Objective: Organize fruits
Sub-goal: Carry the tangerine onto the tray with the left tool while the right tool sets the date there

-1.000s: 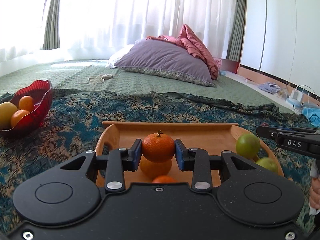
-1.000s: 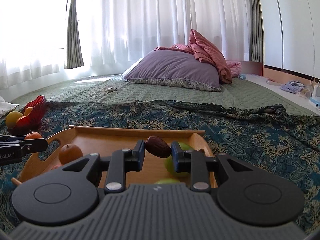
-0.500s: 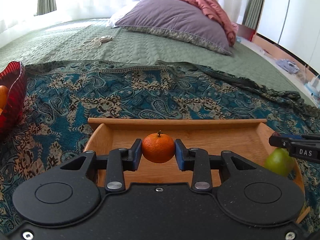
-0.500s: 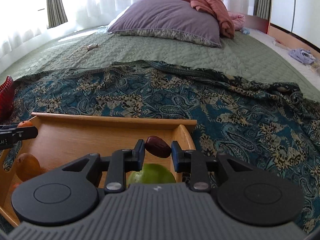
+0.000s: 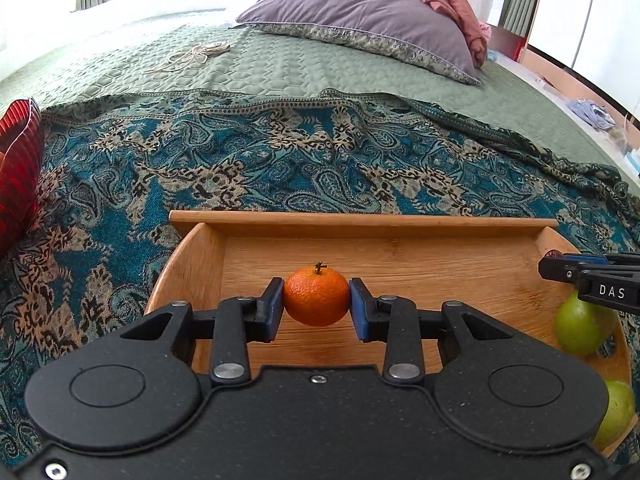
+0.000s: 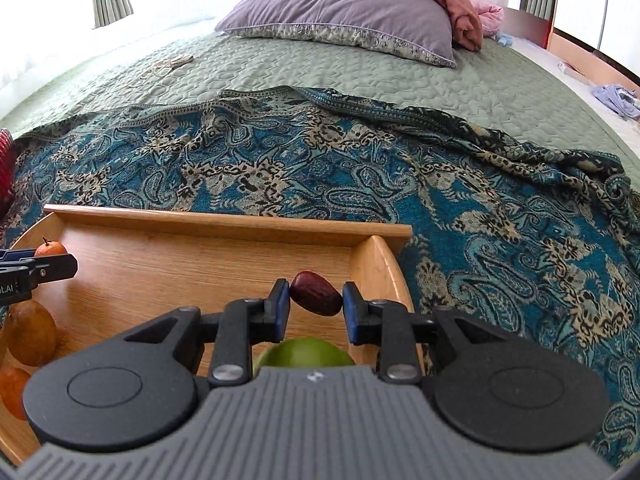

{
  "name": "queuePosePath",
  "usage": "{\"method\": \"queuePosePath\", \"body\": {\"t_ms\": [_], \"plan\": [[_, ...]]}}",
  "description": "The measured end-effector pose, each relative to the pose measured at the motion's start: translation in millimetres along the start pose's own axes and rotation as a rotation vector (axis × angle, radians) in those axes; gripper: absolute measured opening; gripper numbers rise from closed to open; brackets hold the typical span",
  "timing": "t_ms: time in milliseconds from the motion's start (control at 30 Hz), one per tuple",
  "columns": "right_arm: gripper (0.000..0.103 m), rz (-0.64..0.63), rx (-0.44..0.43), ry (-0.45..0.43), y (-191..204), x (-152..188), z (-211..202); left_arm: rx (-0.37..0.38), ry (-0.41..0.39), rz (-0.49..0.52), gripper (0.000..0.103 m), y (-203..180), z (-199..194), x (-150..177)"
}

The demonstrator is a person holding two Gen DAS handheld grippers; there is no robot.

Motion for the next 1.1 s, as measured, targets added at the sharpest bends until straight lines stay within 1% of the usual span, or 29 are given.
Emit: {"method": "queuePosePath", "body": {"t_ms": [200, 467, 767, 800, 867, 900, 1000, 1033, 1100], "plan": [[0.032, 0.010, 0.007, 0.014, -2, 3, 7, -0.003, 0.009, -0.013, 0.033, 1, 4, 1], [0.033, 0.023, 0.007, 0.022, -3, 6, 11, -0.005, 0.023, -0.006, 0.033, -1, 10, 6], [0.033, 0.040, 0.005, 0.009, -3, 8, 12, -0.010, 0.015, 0.007, 0.033, -3, 10, 7], [0.034, 0.046, 0.005, 0.004, -4, 8, 11, -0.012, 0.014, 0.006, 0.033, -3, 10, 6], [0.040, 0.054, 0.002, -0.008, -4, 10, 9, -0.016, -0.003, -0.003, 0.035, -1, 6, 6], [0.048, 0.054, 0.003, -0.017, -4, 10, 8, -0.012, -0.010, -0.007, 0.038, 0, 4, 6], [0.050, 0.048, -0.011, -0.050, -4, 12, 1, 0.002, -0.037, -0.007, 0.042, 2, -7, 5], [0.053, 0.044, -0.016, -0.063, -4, 12, -3, 0.004, -0.048, 0.001, 0.043, 2, -11, 4], [0.056, 0.042, -0.024, -0.087, -3, 13, -9, 0.005, -0.075, 0.021, 0.051, 1, -22, 4]]}}
Point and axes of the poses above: each gripper's, at about its wrist camera, not at the fingertips, and z roughly the way its jaws point, y to its left, x to its underside, the point moved 4 cm from there along z, roughly the way its jaws point, and after that the axes turned 13 degrees about -y, right-handed, at the moved point
